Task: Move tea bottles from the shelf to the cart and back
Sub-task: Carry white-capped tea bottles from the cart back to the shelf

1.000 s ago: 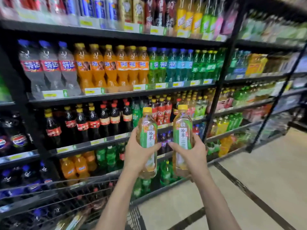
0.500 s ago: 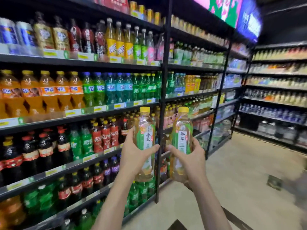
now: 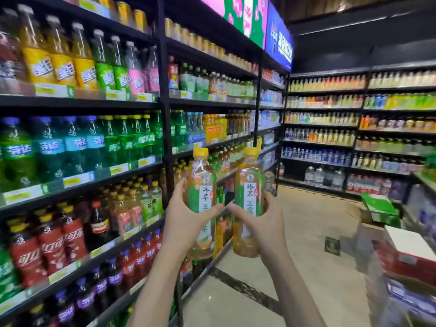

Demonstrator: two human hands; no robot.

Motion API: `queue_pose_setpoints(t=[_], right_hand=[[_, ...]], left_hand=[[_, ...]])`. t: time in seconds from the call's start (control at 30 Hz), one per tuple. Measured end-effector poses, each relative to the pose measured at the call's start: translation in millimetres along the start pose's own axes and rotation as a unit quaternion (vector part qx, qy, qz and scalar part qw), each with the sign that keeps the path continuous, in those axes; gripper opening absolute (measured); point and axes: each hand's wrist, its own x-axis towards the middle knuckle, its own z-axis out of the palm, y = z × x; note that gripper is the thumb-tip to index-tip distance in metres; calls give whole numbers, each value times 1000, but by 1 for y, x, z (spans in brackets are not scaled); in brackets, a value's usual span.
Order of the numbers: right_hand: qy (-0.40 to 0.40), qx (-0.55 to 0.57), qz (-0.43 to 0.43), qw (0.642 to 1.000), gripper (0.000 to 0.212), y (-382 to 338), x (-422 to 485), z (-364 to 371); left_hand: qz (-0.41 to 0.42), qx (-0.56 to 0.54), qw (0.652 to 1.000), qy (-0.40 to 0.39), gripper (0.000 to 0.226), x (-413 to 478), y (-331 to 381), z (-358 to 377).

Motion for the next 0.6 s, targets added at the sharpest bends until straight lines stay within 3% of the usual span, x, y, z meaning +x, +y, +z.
queue_pose_setpoints(t=[0.17, 0.6], right_hand=[[18, -11, -17, 1000, 110, 20, 85, 7], [35, 12, -48, 998, 67, 74, 252, -5]], left_hand=[[28, -1, 999, -22, 113, 77, -13, 49], [43, -13, 999, -15, 109, 233, -62, 174]])
